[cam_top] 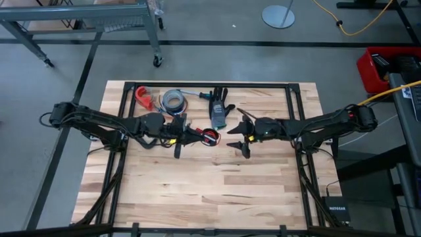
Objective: Coil cords
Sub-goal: Uncoil the orange wire from the black spool
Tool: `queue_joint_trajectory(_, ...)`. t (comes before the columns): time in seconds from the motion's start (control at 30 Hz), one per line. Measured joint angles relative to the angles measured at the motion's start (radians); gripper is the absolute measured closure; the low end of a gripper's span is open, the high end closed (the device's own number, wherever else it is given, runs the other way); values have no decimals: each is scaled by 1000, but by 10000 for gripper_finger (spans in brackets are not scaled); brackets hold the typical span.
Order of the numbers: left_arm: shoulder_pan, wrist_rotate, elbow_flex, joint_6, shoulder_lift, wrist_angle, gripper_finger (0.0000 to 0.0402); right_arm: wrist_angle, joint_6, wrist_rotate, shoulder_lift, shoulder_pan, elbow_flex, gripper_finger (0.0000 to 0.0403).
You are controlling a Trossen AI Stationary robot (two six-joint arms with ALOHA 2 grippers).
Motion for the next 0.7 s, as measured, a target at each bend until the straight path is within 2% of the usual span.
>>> queue_joint_trajectory(0.27,0,0,0,-35,1,6,401,66,-127,-17,0,1,0,128)
queue_joint_trajectory(0.5,-7,0,0,-67,17,37,401,77,-387,-41,0,59,0,127)
queue_joint_trajectory(0.7,-7,-12,0,-103,48,81,401,131,-490,66,1,112,0,127)
